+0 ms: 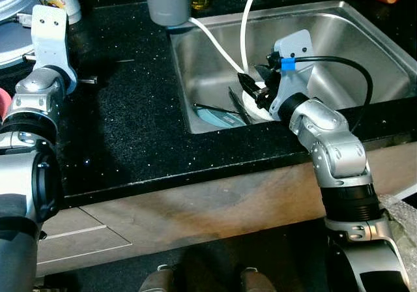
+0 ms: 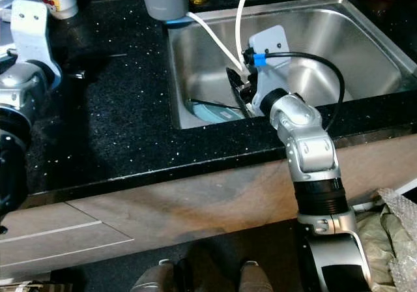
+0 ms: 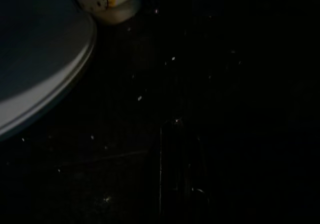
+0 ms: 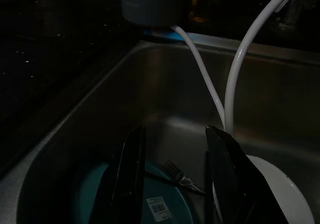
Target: Kitchen organization
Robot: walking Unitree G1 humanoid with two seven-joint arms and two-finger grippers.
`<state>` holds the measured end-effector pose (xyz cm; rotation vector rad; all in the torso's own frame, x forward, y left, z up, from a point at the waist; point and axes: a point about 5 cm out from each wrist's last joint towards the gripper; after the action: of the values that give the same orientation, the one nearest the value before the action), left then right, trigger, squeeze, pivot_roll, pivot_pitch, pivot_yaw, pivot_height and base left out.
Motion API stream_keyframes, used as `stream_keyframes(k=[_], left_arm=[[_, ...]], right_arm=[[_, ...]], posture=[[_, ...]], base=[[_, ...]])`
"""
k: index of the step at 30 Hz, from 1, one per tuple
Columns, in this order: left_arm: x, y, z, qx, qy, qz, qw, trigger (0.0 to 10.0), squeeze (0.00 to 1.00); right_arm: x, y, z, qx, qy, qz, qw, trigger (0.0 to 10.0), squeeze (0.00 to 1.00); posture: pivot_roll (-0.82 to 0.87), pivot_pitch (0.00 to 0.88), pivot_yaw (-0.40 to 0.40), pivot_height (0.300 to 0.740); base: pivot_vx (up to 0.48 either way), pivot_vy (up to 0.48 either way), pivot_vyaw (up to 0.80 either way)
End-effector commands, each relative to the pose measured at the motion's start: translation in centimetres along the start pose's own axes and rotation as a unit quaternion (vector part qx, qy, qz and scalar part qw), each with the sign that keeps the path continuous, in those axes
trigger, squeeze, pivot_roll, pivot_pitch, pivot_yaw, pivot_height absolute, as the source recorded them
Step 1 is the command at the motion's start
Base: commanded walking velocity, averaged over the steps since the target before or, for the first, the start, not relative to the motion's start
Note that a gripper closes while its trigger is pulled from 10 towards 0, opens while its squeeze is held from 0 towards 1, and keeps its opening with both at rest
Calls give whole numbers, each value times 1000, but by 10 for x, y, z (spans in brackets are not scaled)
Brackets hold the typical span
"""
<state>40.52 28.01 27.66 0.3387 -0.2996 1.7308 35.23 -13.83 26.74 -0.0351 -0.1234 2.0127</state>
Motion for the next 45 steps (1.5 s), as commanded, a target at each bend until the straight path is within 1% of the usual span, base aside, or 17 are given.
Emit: stream_keyframes(k=[1, 9, 13, 20, 22, 23, 24, 25, 26, 28, 30, 31, 33, 34, 35, 38, 45], left_arm=[[5, 3, -15, 33, 14, -1, 999, 0, 0], [-13, 1, -18, 58, 78, -59, 993, 0, 0], [-36, -1, -2, 33, 124, -128, 983, 0, 0], [-69, -2, 31, -13, 115, -232, 966, 0, 0], [-96, 5, 49, -46, 95, -343, 933, 0, 0], [-96, 5, 49, -46, 95, -343, 933, 0, 0], [-109, 10, 60, -68, 84, -409, 906, 353, 0], [-119, 15, 73, -94, 77, -450, 885, 8000, 0], [-124, 17, 82, -111, 74, -462, 877, 9686, 0], [-124, 17, 89, -123, 80, -453, 879, 10000, 0], [-108, 11, 103, -148, 97, -375, 910, 10000, 0], [-108, 11, 103, -148, 97, -375, 910, 10000, 0], [-81, 7, 110, -167, 88, -292, 938, 10000, 0], [-81, 7, 110, -167, 88, -292, 938, 10000, 0], [-55, 4, 105, -160, 46, -224, 960, 10000, 0], [-41, 4, 101, -152, 33, -191, 969, 10000, 0], [-7, 22, 80, -180, 90, -114, 973, 10000, 0]], right_arm=[[1, 3, -1, 1, -10, 2, 1000, 10000, 0], [1, 5, -2, 6, -8, 1, 1000, 10000, 0], [-1, 4, 1, 4, -5, -1, 1000, 10000, 0], [-3, 3, 3, 1, -3, -3, 1000, 10000, 0], [-3, 2, 3, -1, -4, -3, 1000, 10000, 0], [-3, 2, 3, -1, -4, -3, 1000, 10000, 0], [-2, 0, 3, -4, -4, -3, 1000, 10000, 0], [-2, -1, 5, -8, -6, -4, 1000, 10000, 0], [-2, -1, 6, -13, -7, -4, 1000, 10000, 0], [-2, -2, 7, -16, -8, -5, 1000, 10000, 0], [-3, -3, 10, -28, -11, -11, 999, 10000, 0], [-3, -3, 10, -28, -11, -11, 999, 10000, 0], [-4, -2, 12, -40, -21, -19, 999, 10000, 0], [-4, -2, 12, -40, -21, -19, 999, 10000, 0], [-3, 0, 12, -48, -31, -24, 998, 10000, 0], [-3, 1, 11, -51, -35, -26, 998, 10000, 0], [-2, 3, 13, -75, -55, -42, 995, 10000, 0]], posture=[[-28, 282, 54, 740], [-32, 283, 51, 740], [-33, 272, 50, 740], [-22, 256, 47, 740], [-15, 239, 45, 740], [-15, 239, 45, 740], [-13, 230, 44, 740], [-9, 220, 44, 740], [-8, 215, 45, 740], [-6, 205, 43, 740], [3, 189, 40, 740], [3, 189, 40, 740], [9, 177, 35, 740], [9, 177, 35, 740], [18, 170, 31, 740], [21, 168, 31, 740], [31, 163, 17, 740]], base=[[0, 0, 0], [0, 0, 0], [0, 0, 0], [0, 0, 0], [0, 0, 0], [0, 0, 0], [0, 0, 0], [0, 0, 0], [0, 0, 0], [0, 0, 0], [0, 0, 0], [0, 0, 0], [0, 0, 0], [0, 0, 0], [0, 0, 0], [0, 0, 0], [0, 0, 0]])
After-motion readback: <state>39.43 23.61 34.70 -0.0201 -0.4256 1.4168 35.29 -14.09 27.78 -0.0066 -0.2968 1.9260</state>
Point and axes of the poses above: a point about 5 cm out from each wrist's last joint towards the gripper, its own y axis pointing back from the gripper into the wrist, its own z axis along the axis of the wrist's last joint, x = y × z, and after that the axes turned 13 degrees about -y, right-handed
